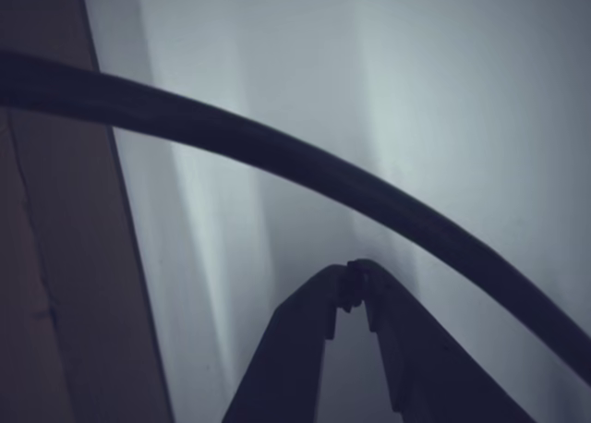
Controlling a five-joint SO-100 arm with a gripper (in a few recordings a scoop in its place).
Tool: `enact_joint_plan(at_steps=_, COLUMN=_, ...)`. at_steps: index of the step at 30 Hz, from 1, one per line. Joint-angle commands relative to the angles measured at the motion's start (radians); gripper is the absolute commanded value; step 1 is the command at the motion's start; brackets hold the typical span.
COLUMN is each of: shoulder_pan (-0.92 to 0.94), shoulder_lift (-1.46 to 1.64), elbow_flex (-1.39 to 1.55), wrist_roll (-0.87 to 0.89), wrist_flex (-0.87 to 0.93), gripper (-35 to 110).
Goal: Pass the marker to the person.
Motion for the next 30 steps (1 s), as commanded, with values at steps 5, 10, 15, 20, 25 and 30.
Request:
enact_joint_plan(at_steps=5, shoulder_pan=0.176, shoulder_lift=-0.934, elbow_flex=-0.962, wrist_roll=0.641, wrist_flex=0.261, gripper=2)
enact_joint_plan(at_steps=10, shoulder_pan=0.245, shoulder_lift=-1.353, elbow_flex=-1.427, wrist_roll=0.707, wrist_flex=0.43, gripper=9)
enact_joint_plan(at_steps=15, shoulder_pan=0.25, shoulder_lift=-1.767, elbow_flex=-1.947, wrist_roll=0.635, wrist_flex=0.663, gripper=13)
enact_joint_plan(at_steps=20, shoulder_pan=0.195, shoulder_lift=-1.982, elbow_flex=-2.164, wrist_roll=0.584, wrist_flex=0.746, gripper=17)
enact_joint_plan(at_steps=25, shoulder_pan=0.078, shoulder_lift=-1.908, elbow_flex=-1.905, wrist_roll=0.56, wrist_flex=0.641, gripper=19)
enact_joint_plan(at_steps=30, shoulder_pan=-0.018, shoulder_lift=-1.845, elbow_flex=-1.944, wrist_roll=0.658, wrist_flex=0.646, gripper=21)
